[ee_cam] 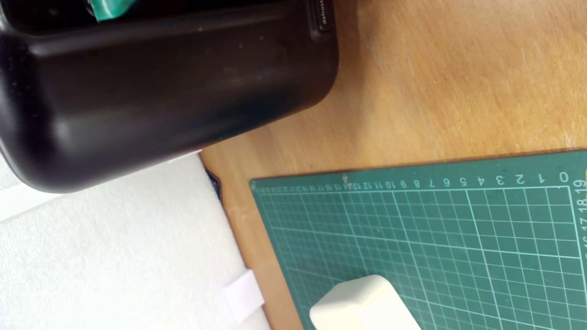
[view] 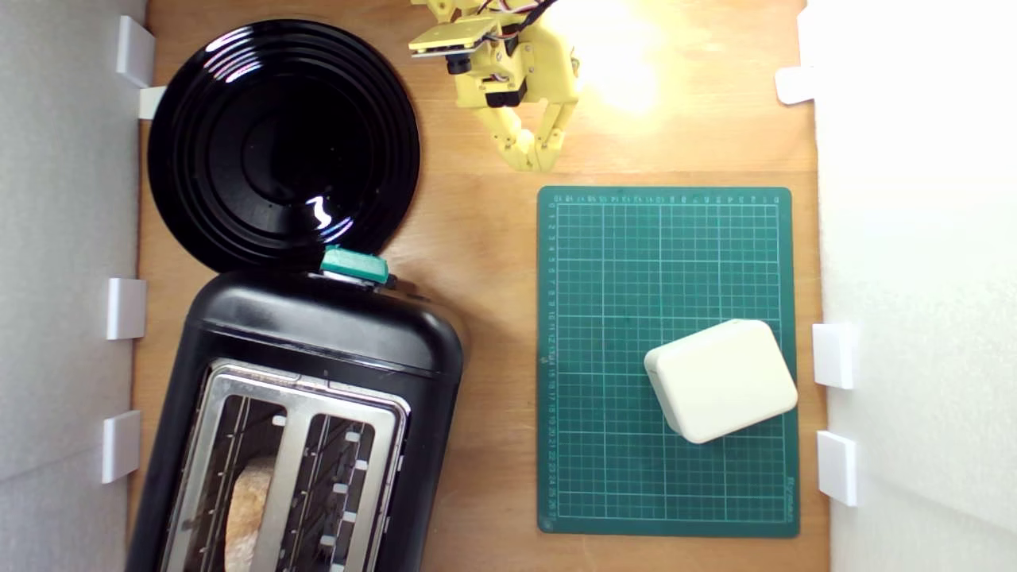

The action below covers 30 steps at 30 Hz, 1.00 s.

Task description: Start toaster

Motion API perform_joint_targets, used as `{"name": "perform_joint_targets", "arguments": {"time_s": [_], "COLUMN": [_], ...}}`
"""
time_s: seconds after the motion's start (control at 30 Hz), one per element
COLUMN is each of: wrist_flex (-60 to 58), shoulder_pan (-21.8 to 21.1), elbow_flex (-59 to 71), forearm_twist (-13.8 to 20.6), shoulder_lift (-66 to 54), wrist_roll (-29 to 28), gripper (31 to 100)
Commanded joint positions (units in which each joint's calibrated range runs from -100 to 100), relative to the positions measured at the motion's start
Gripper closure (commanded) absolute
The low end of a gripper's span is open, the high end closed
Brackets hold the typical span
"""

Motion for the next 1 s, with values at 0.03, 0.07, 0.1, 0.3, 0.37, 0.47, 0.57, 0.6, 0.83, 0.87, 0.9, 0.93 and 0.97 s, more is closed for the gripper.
{"name": "perform_joint_targets", "arguments": {"time_s": [0.03,0.07,0.1,0.3,0.37,0.47,0.57,0.6,0.83,0.87,0.9,0.93,0.97], "wrist_flex": [0.51,0.51,0.51,0.51,0.51,0.51,0.51,0.51,0.51,0.51,0.51,0.51,0.51], "shoulder_pan": [-0.55,-0.55,-0.55,-0.23,-0.23,-0.23,-0.23,-0.08,0.16,0.16,0.16,0.16,0.16], "elbow_flex": [0.67,0.67,0.67,0.67,0.67,0.67,0.67,0.67,0.67,0.67,0.67,0.67,0.67], "forearm_twist": [0.57,0.57,0.57,0.67,0.76,0.76,0.76,0.76,0.76,0.76,0.76,0.76,0.76], "shoulder_lift": [-0.83,-0.83,-0.83,-0.83,-0.83,-0.83,-0.83,-0.83,-0.83,-0.83,-0.83,-0.83,-0.83], "wrist_roll": [-0.50,-0.50,-0.50,-2.44,-3.96,-4.17,-4.17,-4.17,-3.80,-3.80,-3.80,-3.80,-3.80], "gripper": [98.9,98.9,98.9,98.9,98.9,98.9,98.9,98.9,98.9,98.9,98.9,98.9,98.9]}}
